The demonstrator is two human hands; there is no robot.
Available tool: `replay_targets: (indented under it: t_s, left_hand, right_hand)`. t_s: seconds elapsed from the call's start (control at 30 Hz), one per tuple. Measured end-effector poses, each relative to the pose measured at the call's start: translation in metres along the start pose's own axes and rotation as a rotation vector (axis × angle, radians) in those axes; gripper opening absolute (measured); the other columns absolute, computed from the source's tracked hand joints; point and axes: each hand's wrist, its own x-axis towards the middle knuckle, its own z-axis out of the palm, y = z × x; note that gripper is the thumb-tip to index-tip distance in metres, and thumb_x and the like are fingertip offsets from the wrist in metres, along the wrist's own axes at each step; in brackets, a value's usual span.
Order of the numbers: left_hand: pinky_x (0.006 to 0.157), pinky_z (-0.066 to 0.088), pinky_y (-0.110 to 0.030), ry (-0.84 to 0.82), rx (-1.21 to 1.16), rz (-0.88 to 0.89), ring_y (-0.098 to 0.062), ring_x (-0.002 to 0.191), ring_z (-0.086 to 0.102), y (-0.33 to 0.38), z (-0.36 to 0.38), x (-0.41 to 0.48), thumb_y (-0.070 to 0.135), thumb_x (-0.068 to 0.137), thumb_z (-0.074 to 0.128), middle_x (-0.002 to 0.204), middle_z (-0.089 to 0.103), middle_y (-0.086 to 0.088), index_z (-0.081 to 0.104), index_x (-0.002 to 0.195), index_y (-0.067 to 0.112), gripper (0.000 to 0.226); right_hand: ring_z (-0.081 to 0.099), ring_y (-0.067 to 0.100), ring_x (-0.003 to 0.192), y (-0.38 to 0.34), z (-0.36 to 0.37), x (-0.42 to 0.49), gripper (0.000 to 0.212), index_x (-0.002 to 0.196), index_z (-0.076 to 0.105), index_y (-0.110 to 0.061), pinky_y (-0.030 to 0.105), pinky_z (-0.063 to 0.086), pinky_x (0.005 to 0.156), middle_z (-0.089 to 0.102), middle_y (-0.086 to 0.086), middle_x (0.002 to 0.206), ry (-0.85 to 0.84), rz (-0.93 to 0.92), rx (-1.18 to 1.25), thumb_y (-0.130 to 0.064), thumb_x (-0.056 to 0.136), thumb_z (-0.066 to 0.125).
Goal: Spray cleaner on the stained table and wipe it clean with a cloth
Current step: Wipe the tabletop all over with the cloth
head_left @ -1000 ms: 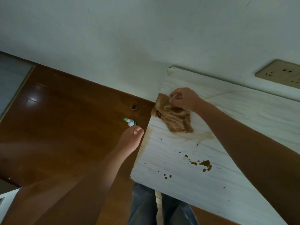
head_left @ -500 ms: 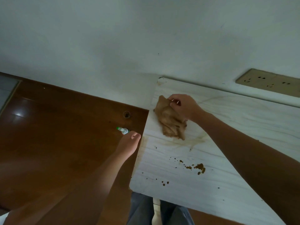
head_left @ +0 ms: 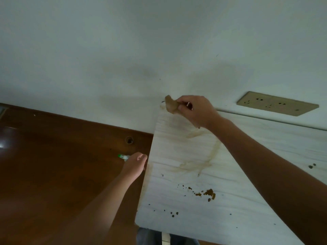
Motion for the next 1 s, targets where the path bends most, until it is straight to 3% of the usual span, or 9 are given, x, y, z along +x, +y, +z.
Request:
replay_targets:
  t_s: [0.2,0.3,0.37,0.47,0.63,0.73,0.8,0.9,1.0]
  left_hand:
    - [0.084,0.049,-0.037,0.018,-0.01,-0.021,-0.027,0.1,0.063,-0.016,0.006,0.003,0.03,0.107,0.044,0.106,0.064,-0.006,0.063,0.12,0.008,0.032]
    - [0.092,0.045,-0.038,0.025,0.001,-0.046,-0.037,0.119,0.061,-0.02,0.008,0.003,0.029,0.107,0.045,0.117,0.065,-0.016,0.063,0.125,0.001,0.038]
    - [0.099,0.048,-0.039,-0.012,0.014,-0.045,-0.032,0.121,0.06,-0.023,0.013,0.004,0.03,0.107,0.043,0.128,0.064,-0.013,0.062,0.129,0.005,0.039]
    - [0.091,0.05,-0.031,-0.044,0.012,-0.022,-0.016,0.115,0.06,-0.029,0.02,0.009,0.037,0.107,0.041,0.129,0.064,-0.005,0.061,0.13,0.013,0.039]
    - [0.094,0.047,-0.03,-0.002,-0.121,-0.015,-0.014,0.119,0.059,-0.029,0.024,0.013,0.04,0.105,0.045,0.129,0.063,0.002,0.059,0.135,0.015,0.042]
    - [0.079,0.045,-0.017,0.034,-0.126,0.029,0.002,0.098,0.059,-0.027,0.026,0.016,0.035,0.106,0.046,0.106,0.064,0.014,0.062,0.118,0.018,0.026]
    - [0.071,0.042,-0.016,0.07,-0.131,0.056,0.001,0.091,0.06,-0.026,0.028,0.021,0.032,0.105,0.048,0.094,0.06,0.016,0.061,0.111,0.02,0.018]
    - [0.084,0.049,-0.024,0.098,-0.164,0.094,-0.014,0.105,0.064,-0.018,0.03,0.029,0.036,0.102,0.053,0.105,0.066,0.009,0.063,0.126,0.014,0.033]
    - [0.087,0.054,-0.024,0.147,-0.229,0.103,-0.01,0.104,0.067,-0.009,0.031,0.04,0.035,0.098,0.062,0.109,0.07,0.008,0.066,0.123,0.018,0.03]
  right_hand:
    - [0.061,0.009,0.1,0.031,0.096,-0.054,0.025,0.119,0.068,-0.026,0.025,0.046,0.088,0.07,-0.008,0.112,-0.34,0.049,-0.036,-0.031,0.098,0.056]
    - [0.057,0.011,0.102,0.047,0.113,-0.065,0.027,0.122,0.066,-0.023,0.035,0.05,0.095,0.065,-0.005,0.112,-0.254,0.086,-0.035,-0.028,0.097,0.056]
    - [0.052,0.015,0.115,0.052,0.115,-0.06,0.033,0.128,0.062,-0.023,0.034,0.044,0.102,0.061,-0.003,0.121,-0.184,0.088,-0.064,-0.029,0.095,0.058]
    - [0.038,0.023,0.136,0.055,0.122,-0.046,0.05,0.142,0.05,-0.025,0.046,0.033,0.114,0.049,0.0,0.143,-0.083,0.04,-0.138,-0.035,0.094,0.059]
    - [0.009,0.028,0.153,0.053,0.163,-0.047,0.069,0.155,0.03,-0.03,0.052,0.007,0.124,0.022,0.004,0.164,-0.203,-0.013,-0.289,-0.052,0.093,0.054]
    - [0.014,0.028,0.152,0.064,0.164,-0.046,0.06,0.153,0.036,-0.029,0.053,0.01,0.124,0.027,0.005,0.162,-0.131,-0.07,-0.283,-0.046,0.096,0.048]
    - [0.02,0.029,0.151,0.077,0.156,-0.038,0.055,0.151,0.041,-0.027,0.052,0.014,0.123,0.033,0.006,0.16,-0.088,-0.071,-0.281,-0.039,0.098,0.048]
    - [0.019,0.029,0.151,0.098,0.144,-0.019,0.056,0.153,0.037,-0.026,0.051,0.014,0.123,0.032,0.007,0.16,-0.042,0.04,-0.293,-0.035,0.099,0.05]
    - [0.017,0.029,0.152,0.109,0.136,0.004,0.058,0.155,0.032,-0.028,0.05,0.012,0.123,0.029,0.007,0.161,-0.025,0.084,-0.302,-0.036,0.1,0.048]
